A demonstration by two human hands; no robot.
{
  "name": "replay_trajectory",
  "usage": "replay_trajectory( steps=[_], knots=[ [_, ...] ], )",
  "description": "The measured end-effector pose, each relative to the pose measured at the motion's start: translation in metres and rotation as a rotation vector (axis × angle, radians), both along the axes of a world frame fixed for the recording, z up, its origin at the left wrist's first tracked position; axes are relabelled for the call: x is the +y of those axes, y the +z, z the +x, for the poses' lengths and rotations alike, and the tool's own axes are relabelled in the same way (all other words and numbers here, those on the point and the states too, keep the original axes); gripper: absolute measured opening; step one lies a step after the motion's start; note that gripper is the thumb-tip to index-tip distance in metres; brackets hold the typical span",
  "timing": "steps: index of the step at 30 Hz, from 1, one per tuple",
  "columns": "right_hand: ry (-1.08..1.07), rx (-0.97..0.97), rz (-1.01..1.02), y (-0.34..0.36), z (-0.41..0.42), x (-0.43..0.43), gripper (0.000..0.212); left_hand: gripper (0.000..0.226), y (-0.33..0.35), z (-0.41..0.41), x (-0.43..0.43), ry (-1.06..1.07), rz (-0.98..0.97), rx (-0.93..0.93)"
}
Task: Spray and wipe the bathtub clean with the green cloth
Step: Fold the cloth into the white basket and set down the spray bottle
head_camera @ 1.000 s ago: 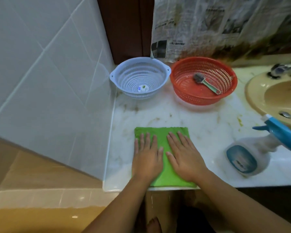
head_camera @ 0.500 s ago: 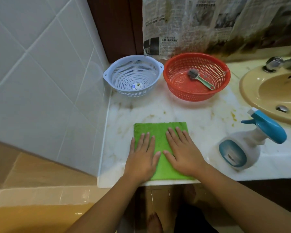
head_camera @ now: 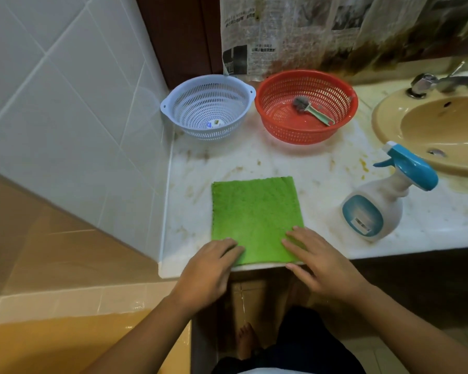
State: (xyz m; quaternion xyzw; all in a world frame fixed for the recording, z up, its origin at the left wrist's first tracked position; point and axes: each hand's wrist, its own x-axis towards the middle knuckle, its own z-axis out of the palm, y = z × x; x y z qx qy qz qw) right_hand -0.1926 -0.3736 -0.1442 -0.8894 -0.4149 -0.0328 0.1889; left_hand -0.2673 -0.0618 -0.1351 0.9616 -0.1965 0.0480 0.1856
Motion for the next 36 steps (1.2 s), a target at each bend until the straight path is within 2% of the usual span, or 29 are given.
replay_trajectory(
  steps=[6,10,13,15,17,21,24,29,33,36],
  knots=[
    [-0.039,-0.085,0.050,0.013,0.014,0.006,0.023,0.034,0.009,-0.005,0.003,-0.017,-0.018,-0.009],
    [-0.079,-0.099,0.033,0.018,0.023,0.018,0.023,0.039,0.013,0.003,-0.006,0.052,0.022,-0.012],
    [-0.173,-0.004,0.072,0.034,0.030,0.023,0.014,0.041,0.014,0.012,-0.010,0.101,0.060,-0.014],
    [-0.228,0.079,0.077,0.047,0.036,0.028,0.014,0.031,0.017,0.019,-0.009,0.119,0.069,0.001],
    [-0.284,0.176,0.091,0.055,0.043,0.033,0.020,0.026,0.021,0.028,-0.007,0.153,0.032,0.032],
    [-0.291,0.404,0.159,0.060,0.065,0.037,0.027,0.032,0.042,0.052,-0.001,0.314,-0.161,0.121],
    [-0.280,0.544,0.187,0.070,0.082,0.034,0.036,0.029,0.053,0.075,0.006,0.373,-0.195,0.163],
    [-0.391,0.477,0.263,0.063,0.110,0.038,0.019,0.020,0.055,0.118,0.009,0.439,-0.163,0.177],
    [-0.499,0.421,0.207,0.055,0.136,0.057,0.024,0.025,0.050,0.146,0.011,0.511,-0.067,0.176],
    [-0.501,0.340,0.086,0.051,0.156,0.064,0.029,0.024,0.047,0.159,0.011,0.536,-0.039,0.164]
  ],
)
